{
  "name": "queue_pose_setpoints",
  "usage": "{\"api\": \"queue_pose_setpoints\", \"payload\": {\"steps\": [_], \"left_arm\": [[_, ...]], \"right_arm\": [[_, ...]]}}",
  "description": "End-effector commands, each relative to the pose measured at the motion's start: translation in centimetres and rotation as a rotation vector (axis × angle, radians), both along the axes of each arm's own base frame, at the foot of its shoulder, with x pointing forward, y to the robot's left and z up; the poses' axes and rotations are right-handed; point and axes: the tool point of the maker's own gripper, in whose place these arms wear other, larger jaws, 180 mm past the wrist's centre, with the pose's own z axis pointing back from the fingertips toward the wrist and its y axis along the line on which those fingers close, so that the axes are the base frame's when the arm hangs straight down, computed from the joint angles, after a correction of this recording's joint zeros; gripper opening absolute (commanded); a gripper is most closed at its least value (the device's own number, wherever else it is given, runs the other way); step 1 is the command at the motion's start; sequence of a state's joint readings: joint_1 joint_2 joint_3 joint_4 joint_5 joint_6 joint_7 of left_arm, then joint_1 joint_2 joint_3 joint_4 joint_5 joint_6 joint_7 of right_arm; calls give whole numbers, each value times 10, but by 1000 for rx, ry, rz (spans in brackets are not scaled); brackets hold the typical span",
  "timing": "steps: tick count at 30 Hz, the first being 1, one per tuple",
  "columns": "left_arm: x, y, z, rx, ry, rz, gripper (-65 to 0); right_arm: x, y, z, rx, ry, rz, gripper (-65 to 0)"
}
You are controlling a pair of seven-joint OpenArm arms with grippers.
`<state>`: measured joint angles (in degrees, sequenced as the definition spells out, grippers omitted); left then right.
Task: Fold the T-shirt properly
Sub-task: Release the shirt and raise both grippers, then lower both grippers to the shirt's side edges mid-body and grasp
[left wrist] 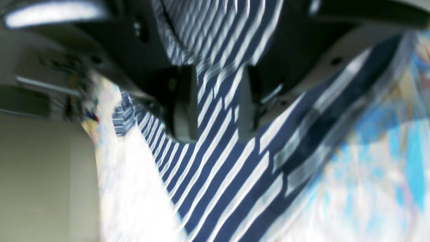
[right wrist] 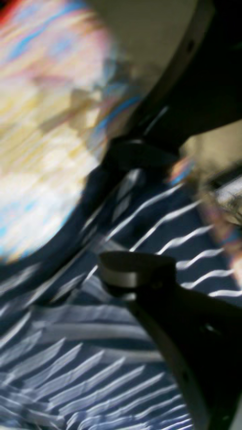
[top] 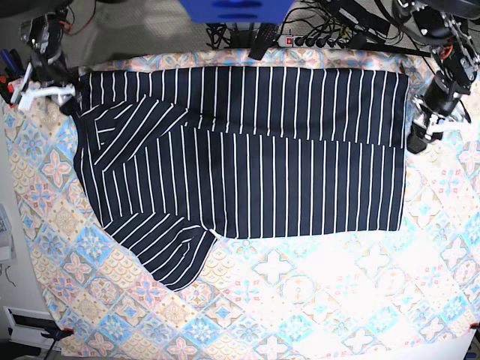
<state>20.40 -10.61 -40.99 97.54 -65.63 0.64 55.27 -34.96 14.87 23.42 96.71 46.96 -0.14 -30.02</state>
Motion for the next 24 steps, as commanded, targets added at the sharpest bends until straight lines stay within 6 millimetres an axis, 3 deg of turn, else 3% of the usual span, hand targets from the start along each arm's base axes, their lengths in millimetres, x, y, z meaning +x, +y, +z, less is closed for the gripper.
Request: {"api": "queue_pose_setpoints", "payload": {"steps": [1, 4, 7, 13, 16, 21, 24], "left_arm": [[10, 2, 11, 20, -33, -11, -446], [31, 9, 21, 98, -48, -14, -446], [52, 18, 26, 138, -59, 1, -446], [88, 32, 11, 147, -17, 42, -446], [111, 25, 0, 166, 25, 7, -446], [144, 15, -6, 221, 77, -41, -446], [157, 20, -8, 247, 104, -36, -446]], "right_arm": [[9, -10, 16, -62, -31, 22, -280], [30, -12, 26, -110, -63, 46, -280], [56, 2, 27, -105, -48, 106, -280], [109, 34, 33, -103, -51, 217, -280], [134, 45, 44, -134, -84, 260, -280], [159, 59, 42, -143, -89, 302, -280], [167, 64, 39, -133, -87, 312, -280]]}}
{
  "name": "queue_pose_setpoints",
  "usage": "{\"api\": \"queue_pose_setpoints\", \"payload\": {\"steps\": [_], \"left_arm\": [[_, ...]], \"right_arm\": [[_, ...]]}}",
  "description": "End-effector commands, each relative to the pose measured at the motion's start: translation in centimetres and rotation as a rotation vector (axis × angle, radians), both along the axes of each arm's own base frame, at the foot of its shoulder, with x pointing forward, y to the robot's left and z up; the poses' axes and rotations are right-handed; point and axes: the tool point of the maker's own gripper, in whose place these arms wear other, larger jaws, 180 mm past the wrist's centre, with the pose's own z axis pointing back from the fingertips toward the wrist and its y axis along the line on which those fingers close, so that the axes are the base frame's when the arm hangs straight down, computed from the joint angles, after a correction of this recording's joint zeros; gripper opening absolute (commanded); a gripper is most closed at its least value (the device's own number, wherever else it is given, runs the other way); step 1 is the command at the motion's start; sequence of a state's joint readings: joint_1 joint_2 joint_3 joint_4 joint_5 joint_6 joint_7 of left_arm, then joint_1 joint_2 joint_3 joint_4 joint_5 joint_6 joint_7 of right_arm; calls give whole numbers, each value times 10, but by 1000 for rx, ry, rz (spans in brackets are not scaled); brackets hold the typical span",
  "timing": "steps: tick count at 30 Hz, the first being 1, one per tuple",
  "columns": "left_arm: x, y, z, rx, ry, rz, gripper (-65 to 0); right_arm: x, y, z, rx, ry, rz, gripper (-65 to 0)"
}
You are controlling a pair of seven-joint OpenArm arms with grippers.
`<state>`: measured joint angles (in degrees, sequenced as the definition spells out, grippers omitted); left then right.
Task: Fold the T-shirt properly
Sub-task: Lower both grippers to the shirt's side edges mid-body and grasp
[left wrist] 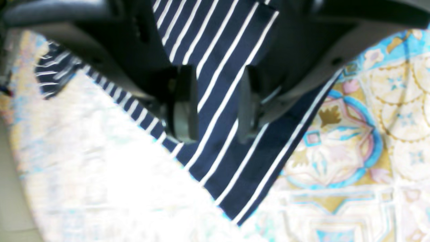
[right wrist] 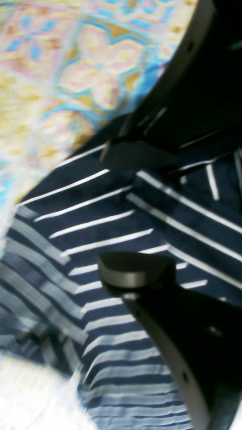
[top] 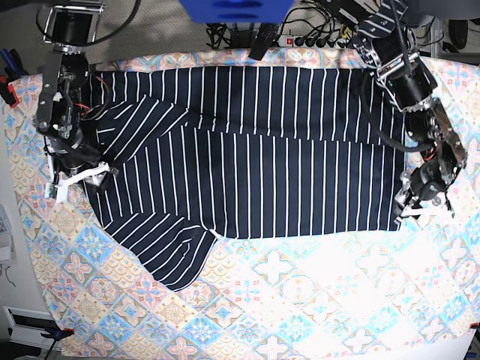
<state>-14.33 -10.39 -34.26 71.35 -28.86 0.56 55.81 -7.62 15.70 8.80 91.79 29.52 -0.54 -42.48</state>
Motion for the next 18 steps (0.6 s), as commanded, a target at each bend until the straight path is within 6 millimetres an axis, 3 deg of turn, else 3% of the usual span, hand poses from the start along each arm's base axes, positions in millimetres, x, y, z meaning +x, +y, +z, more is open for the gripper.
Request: {"api": "queue_pose_setpoints", "payload": {"steps": [1, 9, 16, 18], "left_arm": [[17, 13, 21, 46, -61, 16, -446], [38, 30, 1, 157, -1, 58, -446], [46, 29, -24, 199, 41, 65, -446], [46, 37, -23, 236, 39, 72, -446]], "right_arm": [[14, -6, 18, -20, -64, 2, -280], [15, -6, 16, -14, -60, -1, -280], [15, -5, 16, -11, -61, -2, -280], [15, -5, 17, -12, -62, -1, -280]]}}
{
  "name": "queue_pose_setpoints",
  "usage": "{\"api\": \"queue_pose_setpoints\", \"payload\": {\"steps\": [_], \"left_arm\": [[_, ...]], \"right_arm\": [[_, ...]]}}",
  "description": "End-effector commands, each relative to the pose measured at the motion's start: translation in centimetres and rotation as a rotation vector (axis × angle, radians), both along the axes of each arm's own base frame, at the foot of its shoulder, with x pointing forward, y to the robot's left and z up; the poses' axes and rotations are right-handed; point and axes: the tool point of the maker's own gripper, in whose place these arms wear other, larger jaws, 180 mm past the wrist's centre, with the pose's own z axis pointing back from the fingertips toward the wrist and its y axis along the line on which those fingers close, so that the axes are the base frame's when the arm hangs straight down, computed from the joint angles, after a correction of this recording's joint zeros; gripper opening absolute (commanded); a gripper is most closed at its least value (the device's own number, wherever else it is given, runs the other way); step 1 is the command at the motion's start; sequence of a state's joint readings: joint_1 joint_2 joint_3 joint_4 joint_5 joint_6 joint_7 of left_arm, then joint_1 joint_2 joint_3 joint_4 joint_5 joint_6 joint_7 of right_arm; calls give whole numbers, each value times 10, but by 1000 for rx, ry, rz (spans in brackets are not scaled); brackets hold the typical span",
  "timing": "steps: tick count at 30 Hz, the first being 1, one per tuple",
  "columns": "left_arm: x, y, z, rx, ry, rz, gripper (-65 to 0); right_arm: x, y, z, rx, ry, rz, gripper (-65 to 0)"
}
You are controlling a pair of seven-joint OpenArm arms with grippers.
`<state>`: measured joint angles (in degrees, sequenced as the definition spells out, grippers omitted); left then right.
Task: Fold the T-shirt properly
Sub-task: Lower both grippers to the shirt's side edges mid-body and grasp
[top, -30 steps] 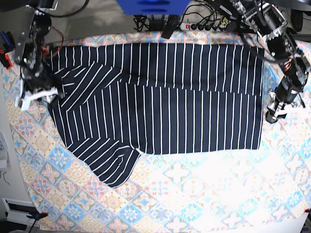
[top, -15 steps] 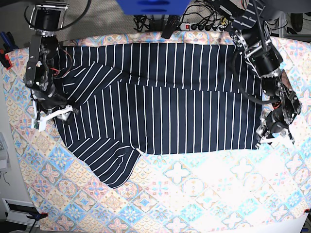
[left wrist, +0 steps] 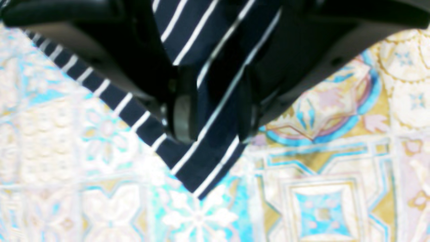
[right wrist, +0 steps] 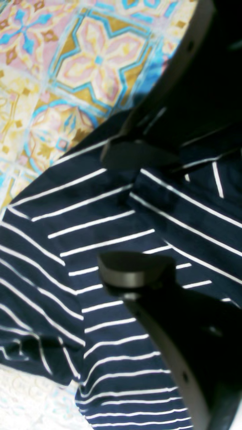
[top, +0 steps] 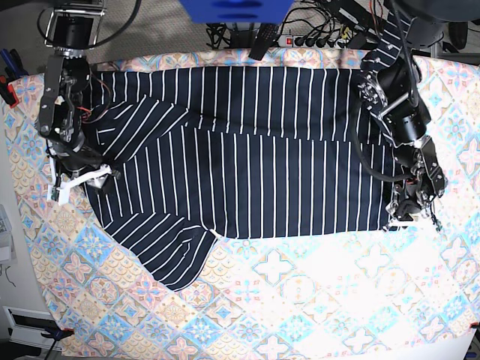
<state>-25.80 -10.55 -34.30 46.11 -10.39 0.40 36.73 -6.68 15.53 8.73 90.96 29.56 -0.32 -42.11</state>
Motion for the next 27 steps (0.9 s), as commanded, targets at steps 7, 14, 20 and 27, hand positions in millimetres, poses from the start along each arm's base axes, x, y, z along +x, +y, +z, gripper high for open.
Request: {"api": "queue_pose_setpoints", "payload": {"steps": [7, 14, 20, 27], "left_arm": [[9, 21, 13, 57, -49, 26, -446], [8, 23, 13, 66, -52, 29, -446], [0, 17, -3, 41, -14, 25, -446], [-3, 13, -9, 30, 0, 23, -446]], "right_arm": [[10, -6, 16, -17, -52, 0, -280], [10, -6, 16, -16, -53, 0, -280], [11, -5, 17, -17, -57, 1, -280], [11, -6, 19, -18, -60, 1, -280]]}}
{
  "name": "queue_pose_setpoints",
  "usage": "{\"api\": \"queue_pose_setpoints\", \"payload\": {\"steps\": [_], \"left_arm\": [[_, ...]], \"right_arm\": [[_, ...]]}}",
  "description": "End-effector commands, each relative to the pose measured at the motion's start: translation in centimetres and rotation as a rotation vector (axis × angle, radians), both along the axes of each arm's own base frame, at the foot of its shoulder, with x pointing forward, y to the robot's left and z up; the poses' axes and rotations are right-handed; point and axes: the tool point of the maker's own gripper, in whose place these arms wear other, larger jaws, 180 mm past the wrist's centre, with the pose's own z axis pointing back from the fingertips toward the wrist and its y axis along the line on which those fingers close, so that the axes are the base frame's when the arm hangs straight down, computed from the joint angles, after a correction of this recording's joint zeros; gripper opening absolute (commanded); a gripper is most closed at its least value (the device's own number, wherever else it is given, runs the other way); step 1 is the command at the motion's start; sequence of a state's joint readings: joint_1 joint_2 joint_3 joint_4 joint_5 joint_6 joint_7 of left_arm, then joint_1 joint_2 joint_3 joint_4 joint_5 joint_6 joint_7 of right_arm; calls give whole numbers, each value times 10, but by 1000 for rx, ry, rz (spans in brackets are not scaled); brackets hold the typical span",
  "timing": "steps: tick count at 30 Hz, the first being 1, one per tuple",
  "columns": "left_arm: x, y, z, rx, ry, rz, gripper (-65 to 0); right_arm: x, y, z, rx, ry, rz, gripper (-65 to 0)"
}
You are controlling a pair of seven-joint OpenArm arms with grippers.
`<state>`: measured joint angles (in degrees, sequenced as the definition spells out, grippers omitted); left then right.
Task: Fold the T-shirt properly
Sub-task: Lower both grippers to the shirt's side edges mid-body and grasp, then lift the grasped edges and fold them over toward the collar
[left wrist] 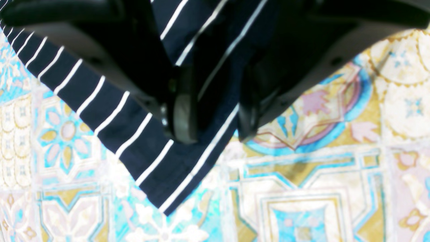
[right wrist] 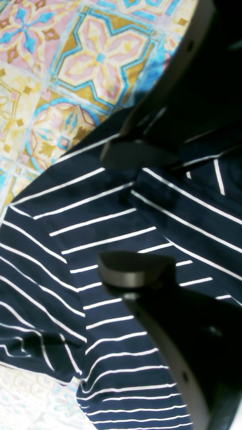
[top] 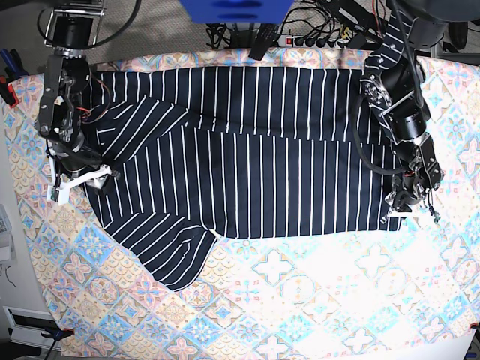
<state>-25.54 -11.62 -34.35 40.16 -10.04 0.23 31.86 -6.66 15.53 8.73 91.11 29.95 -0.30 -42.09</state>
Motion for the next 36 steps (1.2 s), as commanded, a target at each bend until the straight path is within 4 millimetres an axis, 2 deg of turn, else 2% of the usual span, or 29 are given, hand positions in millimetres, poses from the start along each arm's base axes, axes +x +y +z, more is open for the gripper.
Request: {"api": "queue_pose_setpoints", "payload": {"steps": [1, 9, 15, 18, 20, 24, 29, 34, 36], "left_arm": [[5, 8, 9, 16, -20, 7, -446], [2, 4, 5, 3, -9, 4, -463], [-3, -13, -5, -57, 46, -24, -593], [-4, -13, -6, -59, 49, -24, -645], [-10, -13, -10, -60, 61, -24, -650], [-13, -13, -6, -39, 42, -29, -650], [-14, -23, 18, -12, -8, -106, -650], [-21, -20, 47, 24, -78, -113, -650], [-25, -22, 53, -5, -94, -115, -650]], "right_arm": [[10, -7, 17, -24, -55, 0, -280], [10, -7, 18, -24, -56, -2, -280], [10, -7, 17, -24, -55, 0, -280], [10, -7, 17, -24, -55, 0, -280], [10, -6, 17, -23, -55, 1, -280], [10, -6, 17, -23, -55, 1, -280], [11, -6, 16, -21, -54, -1, -280], [27, -6, 29, -22, -91, -2, -280], [30, -9, 26, -16, -84, -10, -280]]}}
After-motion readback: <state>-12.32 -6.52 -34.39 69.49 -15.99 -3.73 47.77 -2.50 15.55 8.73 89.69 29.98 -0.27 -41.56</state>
